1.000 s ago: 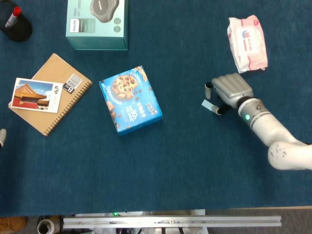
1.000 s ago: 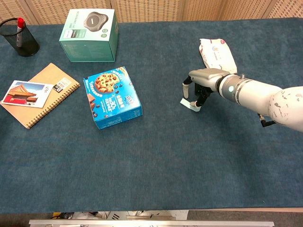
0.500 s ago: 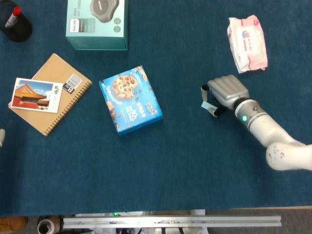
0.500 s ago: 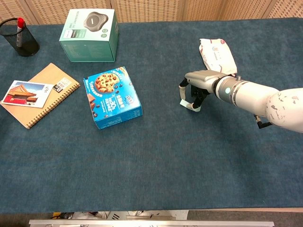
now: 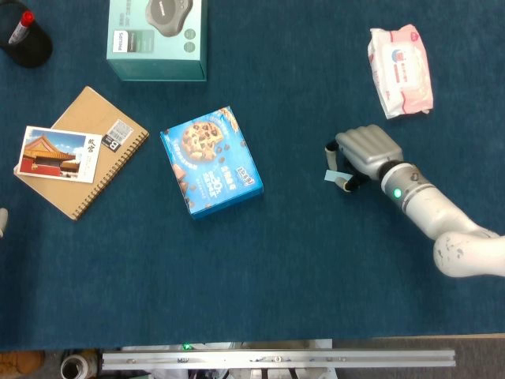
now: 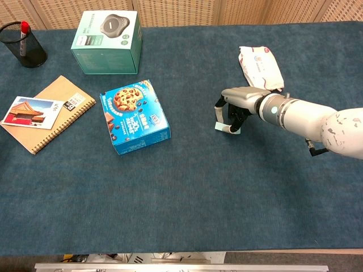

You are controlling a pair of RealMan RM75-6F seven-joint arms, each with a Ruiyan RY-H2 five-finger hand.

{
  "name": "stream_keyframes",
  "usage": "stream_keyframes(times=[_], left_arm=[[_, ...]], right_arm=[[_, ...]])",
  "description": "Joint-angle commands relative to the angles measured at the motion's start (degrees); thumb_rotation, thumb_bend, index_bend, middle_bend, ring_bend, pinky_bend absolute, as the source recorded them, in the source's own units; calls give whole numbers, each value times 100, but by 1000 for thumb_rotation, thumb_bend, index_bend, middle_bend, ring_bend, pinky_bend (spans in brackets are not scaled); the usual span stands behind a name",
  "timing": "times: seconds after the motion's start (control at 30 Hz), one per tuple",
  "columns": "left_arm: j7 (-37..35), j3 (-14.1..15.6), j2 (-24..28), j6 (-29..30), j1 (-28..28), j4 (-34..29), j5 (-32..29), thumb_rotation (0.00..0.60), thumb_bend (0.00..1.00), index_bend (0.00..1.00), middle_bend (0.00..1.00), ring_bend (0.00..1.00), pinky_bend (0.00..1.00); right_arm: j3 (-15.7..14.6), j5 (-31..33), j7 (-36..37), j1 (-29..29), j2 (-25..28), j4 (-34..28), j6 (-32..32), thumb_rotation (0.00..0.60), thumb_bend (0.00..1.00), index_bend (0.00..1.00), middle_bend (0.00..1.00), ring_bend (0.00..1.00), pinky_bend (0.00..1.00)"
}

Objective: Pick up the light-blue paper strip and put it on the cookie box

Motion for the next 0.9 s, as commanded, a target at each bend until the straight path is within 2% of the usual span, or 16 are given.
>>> stream_keyframes(times=[0.03,0.53,0.7,0.9], left_arm=[[10,1,1,-5,1,-1,-7,600,299,41,218,186,163],[35,-8,7,17,-1,-22,18,600,299,41,218,186,163],[37,-14,19,33,3,-30,24,600,299,41,218,186,163],[50,-15,27,47,-1,-53,52,600,299,41,218,186,163]], right_arm=[[-6,-30,58,-16,-11,22,-50,600,333,566,1000,1000,1000],[-28,-260,271,-102,95,-53,-60,600,357,605,1000,1000,1000],[104,-355,549,-171,272,-255,-117,600,367,615,1000,1000,1000],[419,-564,1215,-291,636,-665,-422,600,386,617,1000,1000,1000]])
